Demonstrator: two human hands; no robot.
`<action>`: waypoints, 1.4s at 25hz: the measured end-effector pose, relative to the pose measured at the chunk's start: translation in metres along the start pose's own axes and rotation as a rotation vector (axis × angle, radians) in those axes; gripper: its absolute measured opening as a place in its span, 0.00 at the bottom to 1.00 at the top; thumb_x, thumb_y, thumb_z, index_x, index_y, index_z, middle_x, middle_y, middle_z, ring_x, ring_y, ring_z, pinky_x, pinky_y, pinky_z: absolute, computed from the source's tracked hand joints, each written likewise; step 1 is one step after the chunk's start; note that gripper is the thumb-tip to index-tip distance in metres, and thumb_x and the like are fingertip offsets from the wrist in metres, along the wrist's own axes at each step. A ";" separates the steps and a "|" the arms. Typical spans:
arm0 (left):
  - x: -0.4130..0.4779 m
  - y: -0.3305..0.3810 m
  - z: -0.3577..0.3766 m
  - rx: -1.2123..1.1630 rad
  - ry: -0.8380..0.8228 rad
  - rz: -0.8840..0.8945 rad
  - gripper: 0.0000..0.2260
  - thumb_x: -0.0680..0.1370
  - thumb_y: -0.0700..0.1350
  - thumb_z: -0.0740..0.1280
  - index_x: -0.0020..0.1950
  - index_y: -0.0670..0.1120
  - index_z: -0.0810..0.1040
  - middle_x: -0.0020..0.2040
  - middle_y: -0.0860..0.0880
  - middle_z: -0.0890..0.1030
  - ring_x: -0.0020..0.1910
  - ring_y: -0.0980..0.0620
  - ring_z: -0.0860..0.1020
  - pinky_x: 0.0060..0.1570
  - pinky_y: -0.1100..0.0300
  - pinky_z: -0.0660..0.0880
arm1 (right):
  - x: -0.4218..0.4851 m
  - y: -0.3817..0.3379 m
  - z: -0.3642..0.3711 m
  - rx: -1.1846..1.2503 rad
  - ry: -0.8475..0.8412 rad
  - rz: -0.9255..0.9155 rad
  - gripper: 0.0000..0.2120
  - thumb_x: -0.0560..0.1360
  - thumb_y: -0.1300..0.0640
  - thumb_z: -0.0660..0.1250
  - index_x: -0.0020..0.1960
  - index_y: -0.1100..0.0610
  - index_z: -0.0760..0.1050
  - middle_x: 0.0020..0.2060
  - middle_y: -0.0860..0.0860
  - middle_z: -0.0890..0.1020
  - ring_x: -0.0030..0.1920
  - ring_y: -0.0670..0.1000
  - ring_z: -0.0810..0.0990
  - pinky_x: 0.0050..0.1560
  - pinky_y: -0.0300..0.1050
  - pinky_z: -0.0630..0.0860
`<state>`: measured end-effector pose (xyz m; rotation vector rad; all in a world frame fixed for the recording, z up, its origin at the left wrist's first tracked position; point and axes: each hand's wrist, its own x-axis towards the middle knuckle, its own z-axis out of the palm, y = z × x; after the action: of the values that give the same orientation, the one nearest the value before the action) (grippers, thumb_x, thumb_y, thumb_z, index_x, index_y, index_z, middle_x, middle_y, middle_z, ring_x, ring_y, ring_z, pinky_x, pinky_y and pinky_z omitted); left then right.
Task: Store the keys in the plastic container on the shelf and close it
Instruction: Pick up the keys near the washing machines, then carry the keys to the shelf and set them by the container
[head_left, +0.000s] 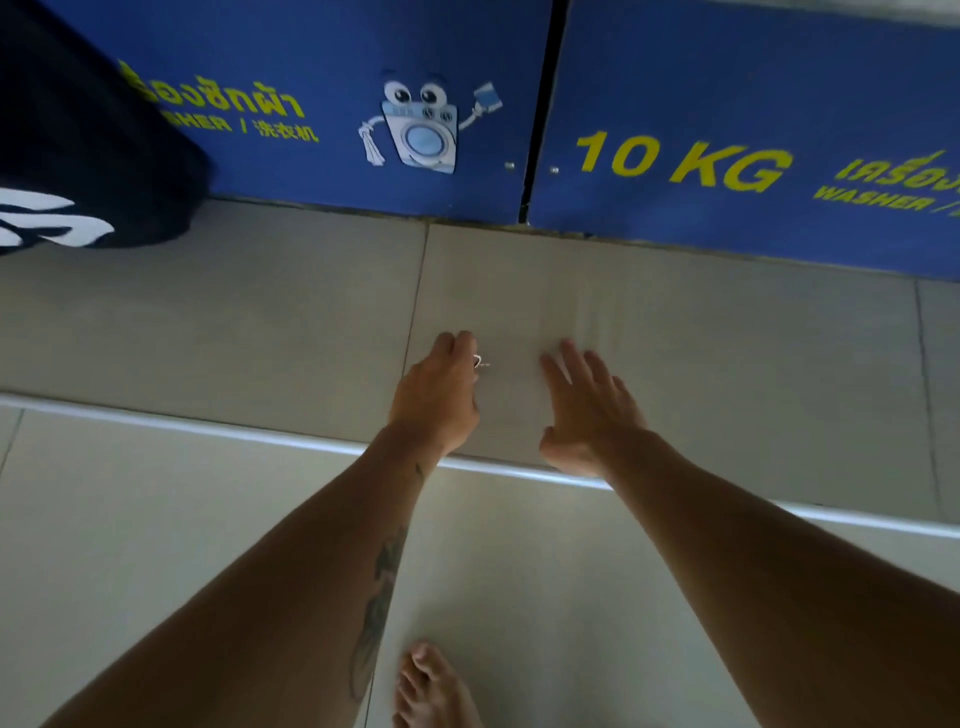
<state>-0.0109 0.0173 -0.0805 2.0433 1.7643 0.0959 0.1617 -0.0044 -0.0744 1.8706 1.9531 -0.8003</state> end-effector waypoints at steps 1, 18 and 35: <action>-0.002 0.004 -0.013 -0.048 -0.027 -0.020 0.07 0.77 0.40 0.61 0.55 0.43 0.70 0.54 0.42 0.74 0.47 0.34 0.77 0.42 0.48 0.72 | -0.009 -0.007 -0.013 0.038 -0.027 0.025 0.43 0.72 0.51 0.67 0.80 0.52 0.46 0.80 0.53 0.47 0.78 0.58 0.51 0.75 0.56 0.58; -0.200 0.116 -0.449 -0.480 0.072 -0.413 0.11 0.68 0.39 0.60 0.43 0.50 0.79 0.45 0.46 0.82 0.48 0.41 0.80 0.44 0.58 0.76 | -0.311 -0.166 -0.346 -0.136 0.197 -0.378 0.27 0.74 0.56 0.63 0.72 0.57 0.65 0.70 0.56 0.69 0.69 0.60 0.69 0.69 0.54 0.65; -0.580 0.249 -0.588 -0.300 0.474 -0.932 0.15 0.73 0.42 0.59 0.59 0.45 0.74 0.57 0.42 0.77 0.55 0.41 0.78 0.52 0.52 0.77 | -0.604 -0.253 -0.432 -0.407 0.206 -1.020 0.22 0.74 0.54 0.61 0.68 0.56 0.68 0.66 0.54 0.72 0.67 0.58 0.71 0.62 0.53 0.72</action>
<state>-0.0814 -0.3969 0.6732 0.8844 2.6147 0.5425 0.0317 -0.2315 0.6658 0.6693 2.9251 -0.3601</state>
